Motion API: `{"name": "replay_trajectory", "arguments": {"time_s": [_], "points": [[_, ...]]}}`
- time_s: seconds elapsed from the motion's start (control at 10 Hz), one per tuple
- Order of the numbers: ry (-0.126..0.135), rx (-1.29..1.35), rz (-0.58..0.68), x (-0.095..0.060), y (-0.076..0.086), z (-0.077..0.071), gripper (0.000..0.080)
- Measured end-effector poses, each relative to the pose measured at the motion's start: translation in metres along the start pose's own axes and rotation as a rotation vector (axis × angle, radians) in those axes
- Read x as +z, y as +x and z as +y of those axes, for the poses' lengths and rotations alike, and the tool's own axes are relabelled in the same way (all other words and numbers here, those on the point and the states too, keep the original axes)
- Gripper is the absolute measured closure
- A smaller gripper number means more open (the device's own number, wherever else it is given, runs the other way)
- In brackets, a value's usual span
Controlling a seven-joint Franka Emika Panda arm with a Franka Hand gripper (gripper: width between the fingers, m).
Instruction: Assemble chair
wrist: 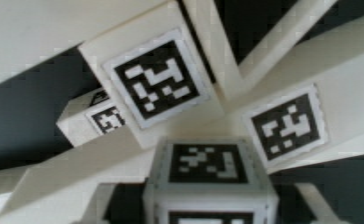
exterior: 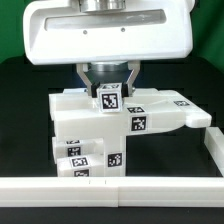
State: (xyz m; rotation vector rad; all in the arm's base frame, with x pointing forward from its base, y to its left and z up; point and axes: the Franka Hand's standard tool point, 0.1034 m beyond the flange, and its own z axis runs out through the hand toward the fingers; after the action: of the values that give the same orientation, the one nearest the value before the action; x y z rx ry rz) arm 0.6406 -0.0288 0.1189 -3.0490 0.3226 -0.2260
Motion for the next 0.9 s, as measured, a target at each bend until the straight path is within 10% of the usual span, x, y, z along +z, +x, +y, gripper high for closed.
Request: {"name": "replay_trajectory", "arguments": {"time_s": [0.9], "points": [[0.019,0.748,-0.007,0.0006,-0.0012,-0.0059,0.0512]]}}
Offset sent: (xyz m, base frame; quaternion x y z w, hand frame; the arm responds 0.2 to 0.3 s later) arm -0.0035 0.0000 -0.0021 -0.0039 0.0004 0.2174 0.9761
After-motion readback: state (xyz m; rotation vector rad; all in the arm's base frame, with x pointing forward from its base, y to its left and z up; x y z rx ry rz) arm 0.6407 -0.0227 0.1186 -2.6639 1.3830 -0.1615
